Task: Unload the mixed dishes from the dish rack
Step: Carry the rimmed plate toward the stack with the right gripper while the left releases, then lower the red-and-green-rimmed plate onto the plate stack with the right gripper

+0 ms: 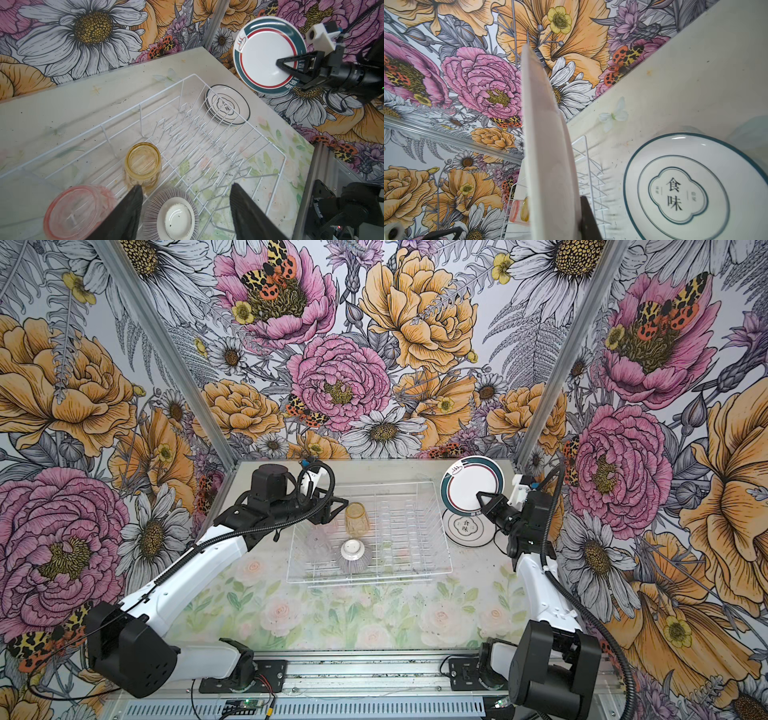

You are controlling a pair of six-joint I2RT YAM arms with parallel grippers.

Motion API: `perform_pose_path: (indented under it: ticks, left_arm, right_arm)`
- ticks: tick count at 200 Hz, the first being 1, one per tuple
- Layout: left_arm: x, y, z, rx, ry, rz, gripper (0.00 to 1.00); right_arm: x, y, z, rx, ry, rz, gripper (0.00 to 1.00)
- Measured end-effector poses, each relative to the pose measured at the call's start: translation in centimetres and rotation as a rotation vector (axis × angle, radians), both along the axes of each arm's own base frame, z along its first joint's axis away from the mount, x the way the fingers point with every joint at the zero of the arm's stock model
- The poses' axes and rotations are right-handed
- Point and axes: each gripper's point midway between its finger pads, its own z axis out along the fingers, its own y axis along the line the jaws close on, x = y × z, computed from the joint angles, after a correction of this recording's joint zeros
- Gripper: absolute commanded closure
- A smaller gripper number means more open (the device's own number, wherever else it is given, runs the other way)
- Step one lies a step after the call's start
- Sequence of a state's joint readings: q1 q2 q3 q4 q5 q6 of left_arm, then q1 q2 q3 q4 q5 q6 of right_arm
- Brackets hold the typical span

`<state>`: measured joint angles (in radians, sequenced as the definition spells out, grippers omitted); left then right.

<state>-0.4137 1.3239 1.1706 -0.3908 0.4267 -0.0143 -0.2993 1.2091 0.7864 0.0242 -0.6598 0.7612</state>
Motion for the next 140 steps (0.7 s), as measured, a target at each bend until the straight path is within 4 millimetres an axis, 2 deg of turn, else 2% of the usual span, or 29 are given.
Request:
perform_pose_path:
  ticks: [59,94,140]
  left_arm:
    - [0.4,0.3,-0.5,0.022,-0.005,0.010,0.32]
    - [0.7,0.2,-1.1,0.033,0.006,0.008,0.32]
    - [0.8,0.5,-1.1,0.037,0.001,0.012,0.32]
  right_arm:
    - [-0.2,-2.2,-6.4,0.003,0.189,-0.080,1.00]
    - [-0.2,-3.1,-8.9,0.001,0.261,-0.108,1.00]
    - [-0.1,-3.2,-11.6,0.015,0.337,-0.111,1.00]
